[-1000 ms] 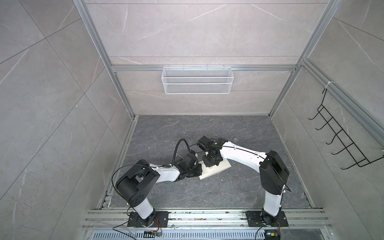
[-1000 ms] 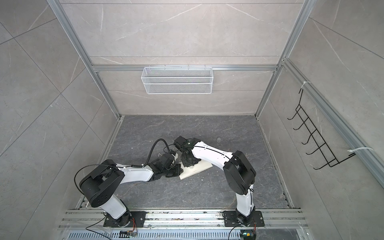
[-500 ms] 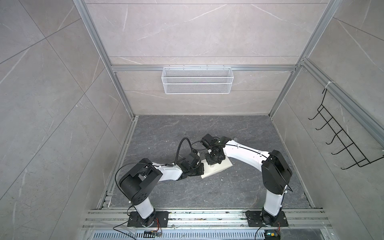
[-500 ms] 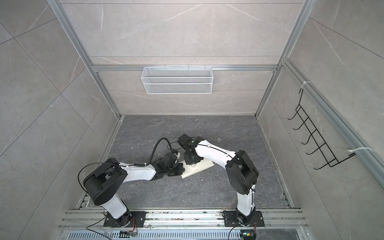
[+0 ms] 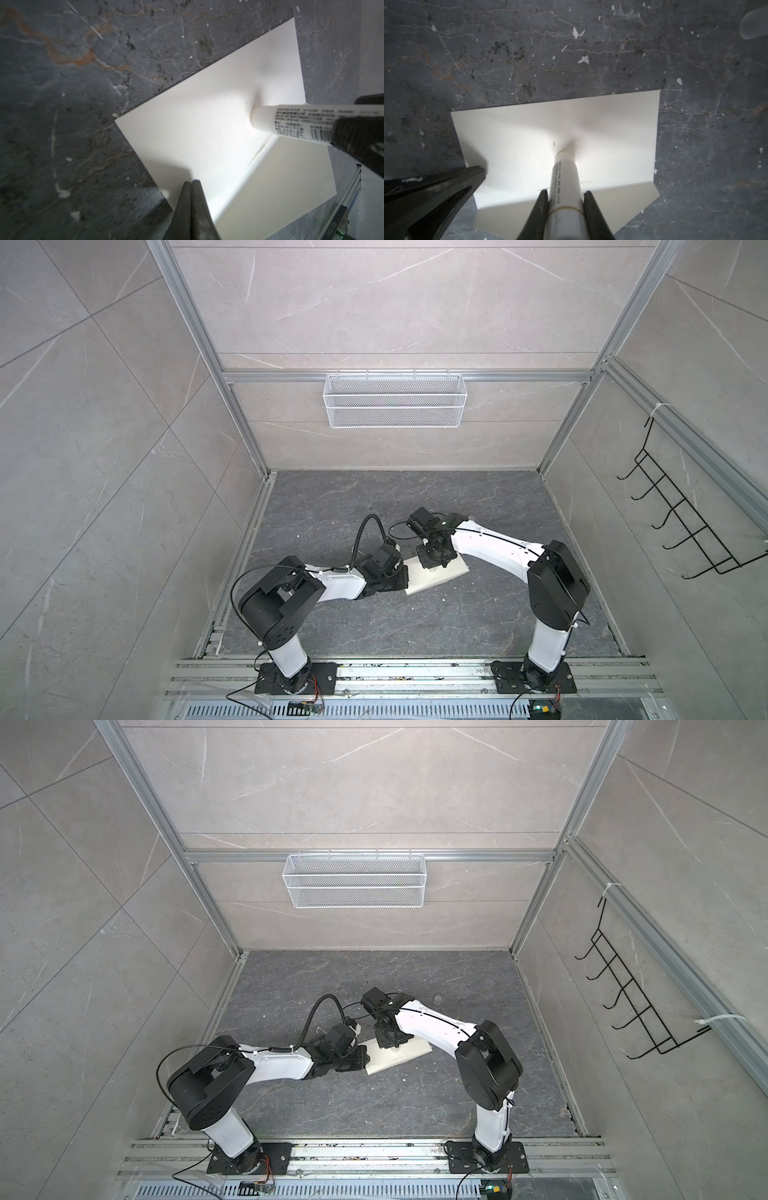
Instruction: Place the letter into the envelope and seal it
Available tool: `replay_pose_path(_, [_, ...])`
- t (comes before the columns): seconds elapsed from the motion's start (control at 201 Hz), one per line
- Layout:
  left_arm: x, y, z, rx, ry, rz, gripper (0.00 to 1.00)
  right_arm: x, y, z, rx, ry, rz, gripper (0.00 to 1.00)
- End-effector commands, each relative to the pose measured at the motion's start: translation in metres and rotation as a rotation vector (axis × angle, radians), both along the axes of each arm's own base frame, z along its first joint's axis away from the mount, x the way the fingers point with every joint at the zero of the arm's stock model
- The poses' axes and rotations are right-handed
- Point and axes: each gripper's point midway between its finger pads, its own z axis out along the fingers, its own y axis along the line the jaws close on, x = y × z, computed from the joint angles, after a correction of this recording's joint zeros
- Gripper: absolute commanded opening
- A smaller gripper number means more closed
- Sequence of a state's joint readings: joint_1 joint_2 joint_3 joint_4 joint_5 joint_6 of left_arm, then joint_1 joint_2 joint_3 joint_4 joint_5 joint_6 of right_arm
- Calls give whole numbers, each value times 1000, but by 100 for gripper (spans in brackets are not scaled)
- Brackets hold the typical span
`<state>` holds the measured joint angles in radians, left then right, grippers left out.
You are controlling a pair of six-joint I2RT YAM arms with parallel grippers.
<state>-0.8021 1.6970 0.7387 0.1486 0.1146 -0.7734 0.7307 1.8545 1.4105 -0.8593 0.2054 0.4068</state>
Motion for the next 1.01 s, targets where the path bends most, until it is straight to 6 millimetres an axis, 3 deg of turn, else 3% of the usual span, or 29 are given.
replay_pose_path(0.0, [-31,47,-51,240,140,4,0,1,-37,3,-135,-26,-31,0])
replay_pose_path(0.598, [-33,47,-52,248,142,2,0,7,-75,-1,-159,-42,-106,0])
replay_pose_path(0.722, [-33,47,-52,246,143,2,0,8,-59,10,-47,-52,-98,0])
replay_pose_path(0.867, [-32,46,-51,245,141,-1,0,9,-26,41,160,-106,-55,0])
replay_pose_path(1.006, [-32,45,-51,244,140,-3,0,8,-10,47,184,-125,-17,0])
